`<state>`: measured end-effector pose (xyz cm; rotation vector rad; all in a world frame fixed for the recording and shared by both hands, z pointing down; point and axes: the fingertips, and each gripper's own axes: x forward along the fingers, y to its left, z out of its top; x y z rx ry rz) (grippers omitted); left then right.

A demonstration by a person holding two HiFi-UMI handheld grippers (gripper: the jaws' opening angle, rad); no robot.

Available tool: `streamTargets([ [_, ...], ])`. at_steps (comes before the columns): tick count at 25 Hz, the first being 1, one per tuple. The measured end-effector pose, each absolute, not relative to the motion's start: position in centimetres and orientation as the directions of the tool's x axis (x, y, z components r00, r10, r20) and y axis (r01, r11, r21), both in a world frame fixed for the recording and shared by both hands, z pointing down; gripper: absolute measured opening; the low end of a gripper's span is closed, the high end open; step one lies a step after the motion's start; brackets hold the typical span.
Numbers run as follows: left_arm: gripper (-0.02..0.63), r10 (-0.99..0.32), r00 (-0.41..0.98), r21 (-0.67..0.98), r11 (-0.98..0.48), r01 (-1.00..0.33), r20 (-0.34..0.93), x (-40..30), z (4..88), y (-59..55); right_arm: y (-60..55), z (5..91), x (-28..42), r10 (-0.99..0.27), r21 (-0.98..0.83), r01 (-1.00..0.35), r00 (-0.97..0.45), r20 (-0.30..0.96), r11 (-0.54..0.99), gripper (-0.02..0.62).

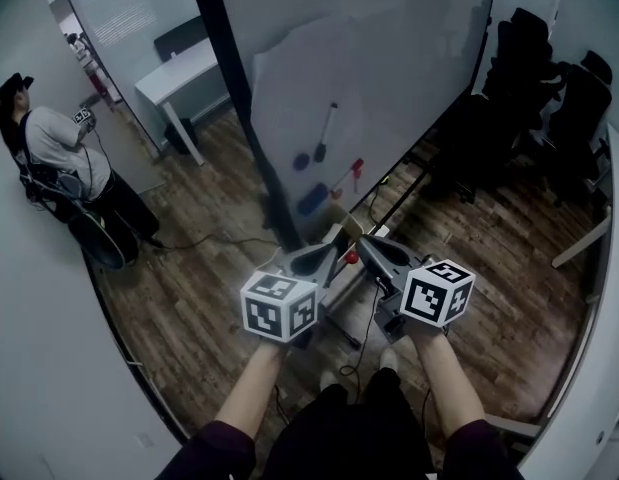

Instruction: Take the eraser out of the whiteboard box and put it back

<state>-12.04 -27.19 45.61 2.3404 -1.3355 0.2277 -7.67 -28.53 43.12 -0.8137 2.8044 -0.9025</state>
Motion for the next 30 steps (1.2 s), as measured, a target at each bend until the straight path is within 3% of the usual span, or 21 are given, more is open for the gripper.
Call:
streamTargets([
  [12, 0.011, -0.802, 0.451, 0.205, -0.402, -0.892, 0.391, -13.4, 48.7, -29.2, -29.2, 43.8, -7.7, -0.506, -0.578, -0.454, -0.859, 0.081, 0.678, 0.003],
  [15, 0.081, -0.798, 0.442, 0.201, -0.393, -0.897, 0.41, -13.5, 49.8, -29.9, -29.3, 44.2, -7.2, -0.518, -0.58, -0.466, -0.851, 0.089, 0.668, 0.003],
  [21, 0.154, -0.793, 0.419, 0.186, -0.376, -0.908, 0.443, -13.6, 51.5, -31.1, -29.3, 45.1, -5.9, -0.54, -0.582, -0.494, -0.834, 0.109, 0.646, 0.003],
  [30, 0.175, -0.778, 0.422, 0.186, -0.379, -0.906, 0.467, -13.2, 52.6, -31.8, -29.4, 45.7, -4.5, -0.567, -0.584, -0.521, -0.815, 0.123, 0.623, 0.003],
])
